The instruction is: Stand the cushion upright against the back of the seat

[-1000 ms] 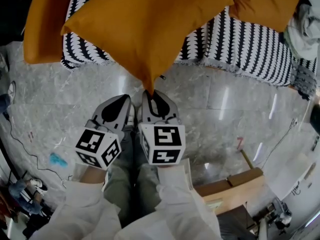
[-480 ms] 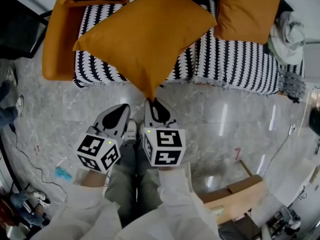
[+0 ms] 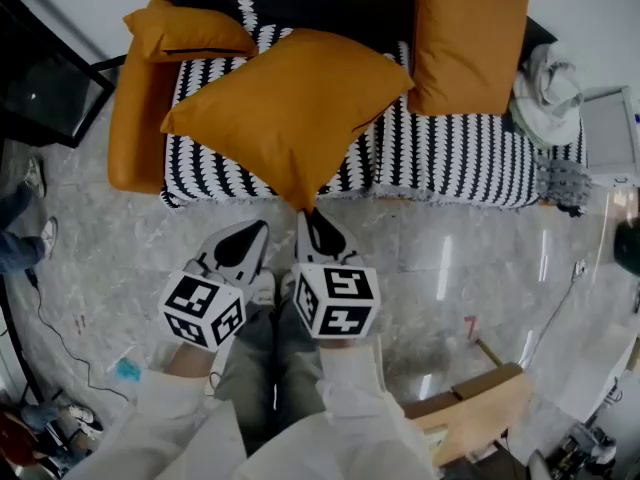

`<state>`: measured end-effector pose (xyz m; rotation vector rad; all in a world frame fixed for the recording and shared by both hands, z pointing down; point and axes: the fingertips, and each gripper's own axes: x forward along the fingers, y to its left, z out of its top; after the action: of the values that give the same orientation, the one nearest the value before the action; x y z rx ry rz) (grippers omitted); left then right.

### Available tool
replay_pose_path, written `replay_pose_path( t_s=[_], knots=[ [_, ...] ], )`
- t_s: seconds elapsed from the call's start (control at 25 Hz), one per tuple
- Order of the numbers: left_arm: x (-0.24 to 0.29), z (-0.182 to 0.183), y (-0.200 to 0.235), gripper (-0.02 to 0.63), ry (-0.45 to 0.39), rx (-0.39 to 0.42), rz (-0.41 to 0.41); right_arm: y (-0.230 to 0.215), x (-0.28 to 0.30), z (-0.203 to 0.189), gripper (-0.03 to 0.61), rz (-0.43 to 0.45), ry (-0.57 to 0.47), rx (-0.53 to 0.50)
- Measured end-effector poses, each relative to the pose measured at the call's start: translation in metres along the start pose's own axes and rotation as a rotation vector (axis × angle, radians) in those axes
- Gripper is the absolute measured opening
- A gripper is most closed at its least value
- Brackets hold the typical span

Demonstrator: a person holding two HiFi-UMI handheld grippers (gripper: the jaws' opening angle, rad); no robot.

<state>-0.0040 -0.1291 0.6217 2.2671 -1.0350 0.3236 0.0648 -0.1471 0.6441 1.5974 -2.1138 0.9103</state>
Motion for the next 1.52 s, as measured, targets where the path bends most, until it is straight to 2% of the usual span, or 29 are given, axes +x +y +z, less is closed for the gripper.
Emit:
replay_pose_path(
  t_s=[0.4, 0.68, 1.0, 1.32, 1.52],
  knots=[
    [-0.037, 0.078, -0.017, 0.008, -0.049, 0.079, -0.009, 0.023, -0.044, 0.058, 0.051, 0.008, -0.063, 0.090],
    [-0.065, 0.124, -0.030, 0.008, -0.080, 0.112, -0.020, 0.043, -0.069, 0.105, 0.048, 0.014, -0.111, 0.111],
    [-0.085, 0.167, -0.042, 0.008, -0.141, 0.101, -0.054, 0.055, -0.086, 0.160, 0.043, -0.006, -0.159, 0.069],
    [-0.095, 0.204, -0.044, 0.008, -0.202, 0.120, -0.072, 0.074, -0.090, 0.194, 0.041, -0.007, -0.183, 0.001],
    [-0.098, 0.224, -0.035, 0.008, -0.243, 0.142, -0.028, 0.071, -0.090, 0.214, 0.041, -0.012, -0.207, -0.010]
  ],
)
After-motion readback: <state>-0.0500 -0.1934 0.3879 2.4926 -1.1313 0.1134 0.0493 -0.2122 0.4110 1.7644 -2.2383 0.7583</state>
